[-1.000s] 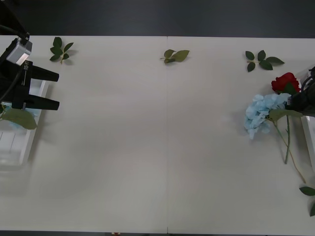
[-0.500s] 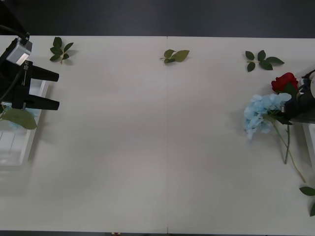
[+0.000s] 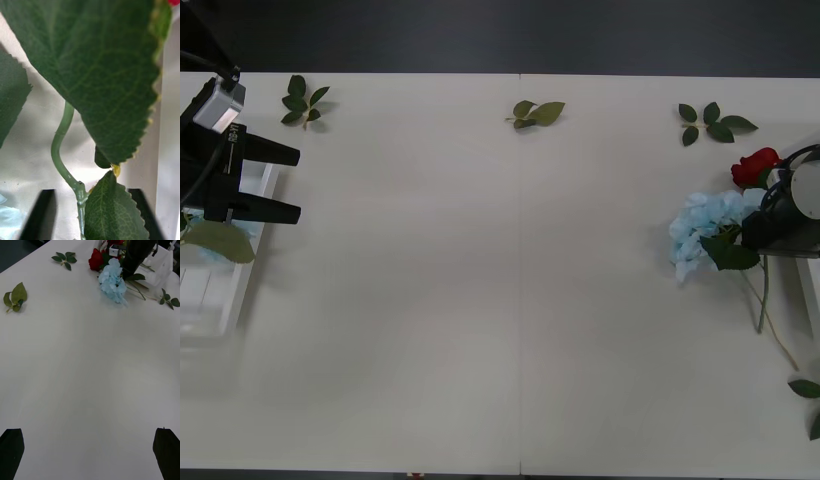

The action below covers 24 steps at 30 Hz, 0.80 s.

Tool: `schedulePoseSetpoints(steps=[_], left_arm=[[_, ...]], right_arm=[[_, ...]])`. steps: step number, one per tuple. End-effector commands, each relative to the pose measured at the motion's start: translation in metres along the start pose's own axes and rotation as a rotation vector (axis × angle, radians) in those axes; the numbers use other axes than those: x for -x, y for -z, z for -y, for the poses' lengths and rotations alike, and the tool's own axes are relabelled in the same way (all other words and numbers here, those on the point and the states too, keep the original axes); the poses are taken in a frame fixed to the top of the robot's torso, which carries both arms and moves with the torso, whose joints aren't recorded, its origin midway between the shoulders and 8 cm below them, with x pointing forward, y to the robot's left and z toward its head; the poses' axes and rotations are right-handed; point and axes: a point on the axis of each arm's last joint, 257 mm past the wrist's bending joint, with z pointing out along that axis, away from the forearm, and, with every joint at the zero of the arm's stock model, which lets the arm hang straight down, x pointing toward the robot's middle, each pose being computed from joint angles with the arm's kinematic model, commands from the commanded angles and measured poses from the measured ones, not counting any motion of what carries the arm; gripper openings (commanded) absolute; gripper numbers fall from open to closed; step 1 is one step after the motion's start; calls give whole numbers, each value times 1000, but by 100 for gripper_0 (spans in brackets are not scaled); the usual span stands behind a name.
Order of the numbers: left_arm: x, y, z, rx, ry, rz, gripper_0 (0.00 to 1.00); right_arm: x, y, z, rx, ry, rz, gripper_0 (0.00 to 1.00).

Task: Put the red flowers into the right box and the blue flowers into the left box

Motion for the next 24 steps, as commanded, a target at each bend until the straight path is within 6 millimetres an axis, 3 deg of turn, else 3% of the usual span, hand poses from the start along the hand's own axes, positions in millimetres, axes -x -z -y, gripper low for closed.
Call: schedulePoseSetpoints(steps=[1, 3, 7, 14, 24], left_arm=[[19, 9, -8, 24, -84, 4, 100], [19, 9, -8, 24, -84, 4, 100], [19, 9, -8, 24, -84, 4, 100], [19, 9, -8, 24, -84, 4, 100], [19, 9, -8, 24, -84, 4, 100]], right_arm=[[10, 4, -11, 21, 22, 29, 30], [11, 5, -10, 20, 22, 31, 16], [11, 5, -10, 21, 21, 33, 0], [25, 13, -3, 37, 0, 72, 0], [59, 59, 23, 102, 149, 157, 0]])
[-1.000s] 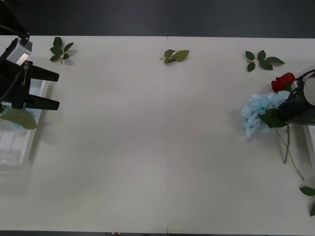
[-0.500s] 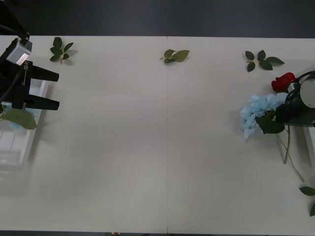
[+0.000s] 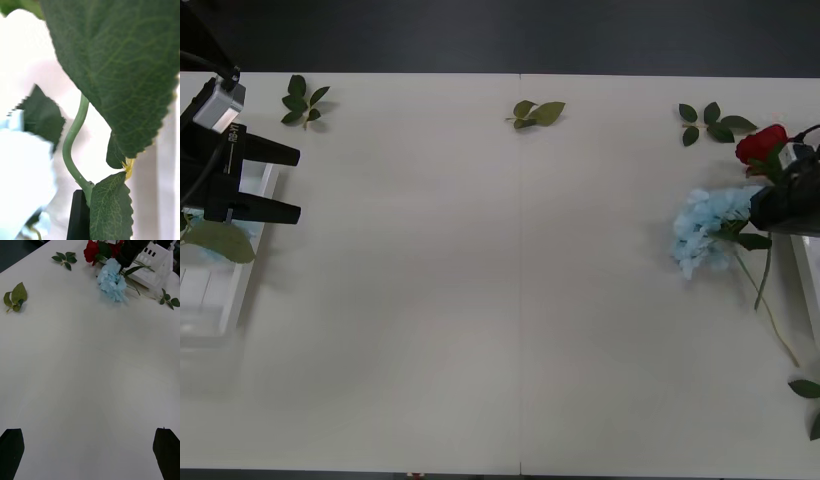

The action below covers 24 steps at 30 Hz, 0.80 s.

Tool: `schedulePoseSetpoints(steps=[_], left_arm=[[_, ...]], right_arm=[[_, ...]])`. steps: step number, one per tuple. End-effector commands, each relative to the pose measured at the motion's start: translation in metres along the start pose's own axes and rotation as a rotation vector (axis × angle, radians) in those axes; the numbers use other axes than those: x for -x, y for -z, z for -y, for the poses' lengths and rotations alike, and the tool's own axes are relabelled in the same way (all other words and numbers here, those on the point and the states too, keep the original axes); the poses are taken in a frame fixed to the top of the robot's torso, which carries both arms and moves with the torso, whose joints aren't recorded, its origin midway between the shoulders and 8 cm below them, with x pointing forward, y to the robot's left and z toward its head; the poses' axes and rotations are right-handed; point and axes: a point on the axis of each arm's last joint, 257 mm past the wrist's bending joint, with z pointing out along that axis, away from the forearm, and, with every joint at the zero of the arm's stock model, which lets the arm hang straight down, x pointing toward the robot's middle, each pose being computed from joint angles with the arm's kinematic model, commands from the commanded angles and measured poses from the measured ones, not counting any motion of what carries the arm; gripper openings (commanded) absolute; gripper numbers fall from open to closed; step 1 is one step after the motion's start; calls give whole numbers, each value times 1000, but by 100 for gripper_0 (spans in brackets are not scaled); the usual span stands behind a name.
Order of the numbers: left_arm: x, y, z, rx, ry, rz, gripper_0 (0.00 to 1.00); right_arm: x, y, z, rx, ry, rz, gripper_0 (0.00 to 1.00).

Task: Put the red flowers into the right box and the blue flowers into the left box

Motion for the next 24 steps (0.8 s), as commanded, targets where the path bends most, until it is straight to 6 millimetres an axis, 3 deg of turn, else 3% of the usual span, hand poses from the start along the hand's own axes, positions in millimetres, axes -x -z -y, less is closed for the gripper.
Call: schedulePoseSetpoints(steps=[1, 7, 11, 18, 24], left_arm=[[19, 9, -8, 24, -84, 4, 100], [19, 9, -8, 24, -84, 4, 100], [19, 9, -8, 24, -84, 4, 100], [19, 9, -8, 24, -84, 4, 100], [19, 9, -8, 24, -84, 4, 100]], right_arm=[[28, 38, 25, -18, 172, 58, 0], [48, 71, 41, -19, 318, 103, 0], [56, 96, 63, -38, 366, 105, 0], [61, 142, 129, -179, 369, 72, 0], [54, 150, 181, -277, 297, 49, 0]])
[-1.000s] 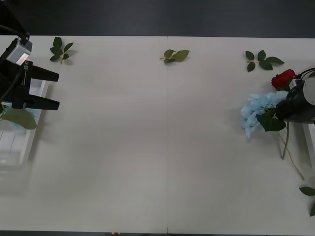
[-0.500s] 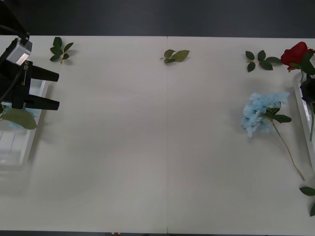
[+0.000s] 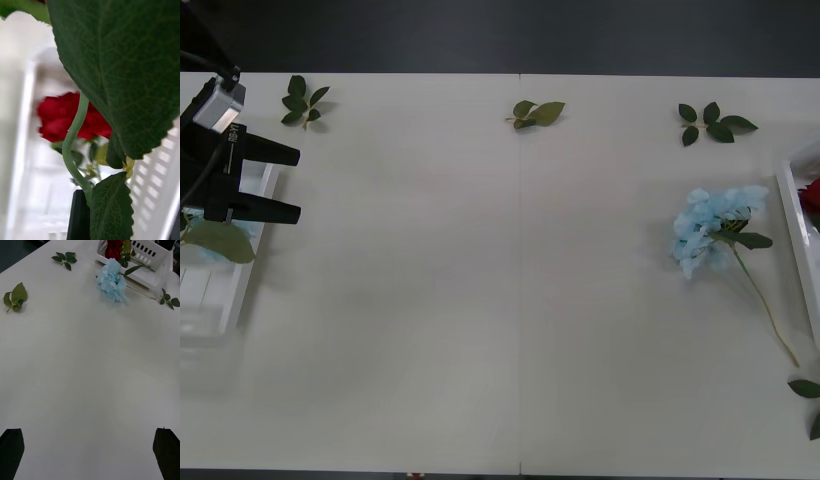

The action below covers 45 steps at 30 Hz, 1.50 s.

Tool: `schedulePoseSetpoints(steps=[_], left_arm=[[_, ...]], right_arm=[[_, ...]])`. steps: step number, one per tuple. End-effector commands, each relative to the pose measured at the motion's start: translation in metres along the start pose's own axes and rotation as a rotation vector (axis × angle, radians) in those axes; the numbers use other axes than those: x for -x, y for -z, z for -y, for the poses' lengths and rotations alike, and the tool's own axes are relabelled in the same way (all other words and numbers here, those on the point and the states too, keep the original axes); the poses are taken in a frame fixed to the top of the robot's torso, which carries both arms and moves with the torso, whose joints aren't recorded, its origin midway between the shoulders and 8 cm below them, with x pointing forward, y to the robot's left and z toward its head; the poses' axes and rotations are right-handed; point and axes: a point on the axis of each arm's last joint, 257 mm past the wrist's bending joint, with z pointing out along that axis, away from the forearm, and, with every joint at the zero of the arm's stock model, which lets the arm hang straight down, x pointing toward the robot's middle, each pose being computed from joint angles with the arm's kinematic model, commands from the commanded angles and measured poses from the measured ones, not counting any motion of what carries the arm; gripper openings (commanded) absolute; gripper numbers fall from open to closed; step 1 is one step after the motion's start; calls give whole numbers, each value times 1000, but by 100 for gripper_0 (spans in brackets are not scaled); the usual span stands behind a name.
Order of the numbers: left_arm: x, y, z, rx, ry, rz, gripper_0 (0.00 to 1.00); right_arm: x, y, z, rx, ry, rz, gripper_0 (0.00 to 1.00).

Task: Put the red flowers into the right box and the blue flowers into the left box

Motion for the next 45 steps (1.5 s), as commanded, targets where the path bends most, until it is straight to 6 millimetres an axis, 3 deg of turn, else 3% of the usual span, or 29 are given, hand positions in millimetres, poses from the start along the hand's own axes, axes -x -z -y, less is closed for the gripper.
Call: schedulePoseSetpoints(steps=[1, 9, 17, 25, 39, 40, 42, 44, 45], left_arm=[[19, 9, -8, 24, -84, 4, 100], [19, 9, -8, 24, -84, 4, 100], [19, 9, -8, 24, -84, 4, 100], [19, 9, -8, 24, -84, 4, 100], [19, 9, -8, 24, -84, 4, 100], [19, 9, -8, 24, -84, 4, 100], [19, 9, -8, 24, -84, 4, 100], [19, 9, -8, 24, -84, 4, 100], [19, 9, -8, 24, -84, 4, 100]], right_arm=[[-18, 3, 47, -82, -46, -24, 0], [-48, -22, 84, -214, -36, -13, 0], [-93, -42, 122, -298, -90, -40, 0], [-107, -65, 126, -347, -98, -25, 0], [-103, -84, 93, -258, -155, 0, 0], [-103, -85, 92, -256, -154, -1, 2], [-103, -85, 91, -253, -156, 1, 26], [-100, -85, 90, -251, -153, 7, 66], [-101, -85, 90, -252, -151, 6, 73]])
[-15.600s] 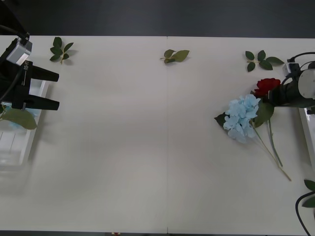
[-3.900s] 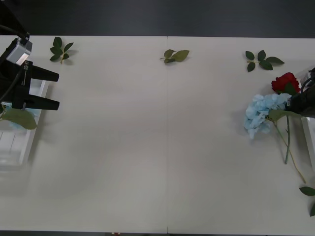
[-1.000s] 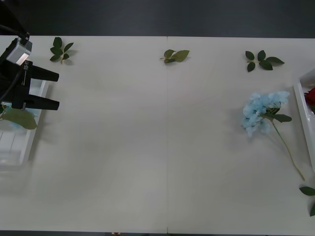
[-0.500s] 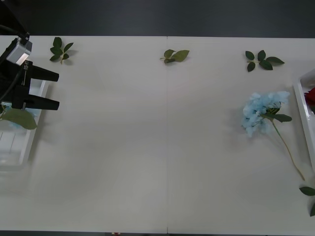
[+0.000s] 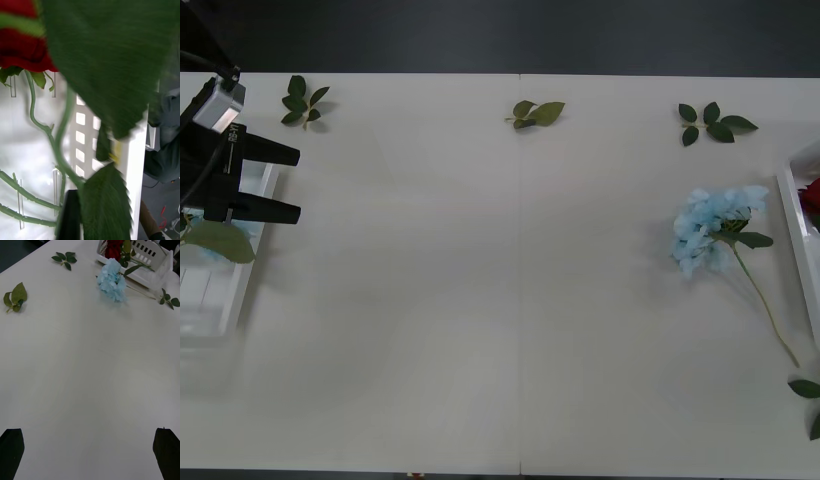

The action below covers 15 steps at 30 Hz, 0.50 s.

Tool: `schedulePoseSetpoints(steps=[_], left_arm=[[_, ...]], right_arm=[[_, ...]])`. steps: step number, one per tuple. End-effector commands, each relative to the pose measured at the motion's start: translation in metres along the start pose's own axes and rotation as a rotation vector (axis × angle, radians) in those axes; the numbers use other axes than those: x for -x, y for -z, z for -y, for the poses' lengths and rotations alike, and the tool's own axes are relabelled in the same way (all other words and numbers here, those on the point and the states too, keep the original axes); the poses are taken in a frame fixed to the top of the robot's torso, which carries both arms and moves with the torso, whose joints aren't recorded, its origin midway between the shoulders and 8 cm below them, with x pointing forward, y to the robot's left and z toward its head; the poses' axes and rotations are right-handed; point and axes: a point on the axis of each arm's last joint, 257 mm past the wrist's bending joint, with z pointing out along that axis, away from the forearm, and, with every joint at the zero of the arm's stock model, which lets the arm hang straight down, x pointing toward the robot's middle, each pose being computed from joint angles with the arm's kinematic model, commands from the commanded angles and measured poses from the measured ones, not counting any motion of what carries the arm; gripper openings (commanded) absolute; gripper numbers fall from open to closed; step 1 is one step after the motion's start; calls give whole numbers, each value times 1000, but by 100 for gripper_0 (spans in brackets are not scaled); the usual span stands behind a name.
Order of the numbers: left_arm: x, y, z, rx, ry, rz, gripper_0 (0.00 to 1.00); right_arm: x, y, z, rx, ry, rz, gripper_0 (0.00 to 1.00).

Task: Put the red flowers into the right box and the blue flowers into the left box

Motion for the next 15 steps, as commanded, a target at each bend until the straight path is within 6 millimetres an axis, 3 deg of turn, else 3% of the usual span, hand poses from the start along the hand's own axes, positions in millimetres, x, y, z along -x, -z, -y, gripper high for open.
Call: schedulePoseSetpoints(steps=[1, 4, 11, 15], left_arm=[[19, 9, -8, 24, -84, 4, 100], [19, 9, -8, 24, -84, 4, 100], [19, 9, -8, 24, -84, 4, 100], [19, 9, -8, 24, -84, 4, 100]], right_arm=[[12, 2, -2, 5, -15, 28, 85], [12, 2, -4, 9, -1, 28, 100], [26, 9, -25, 43, 76, 46, 100], [37, 25, -41, 92, 107, 35, 100]])
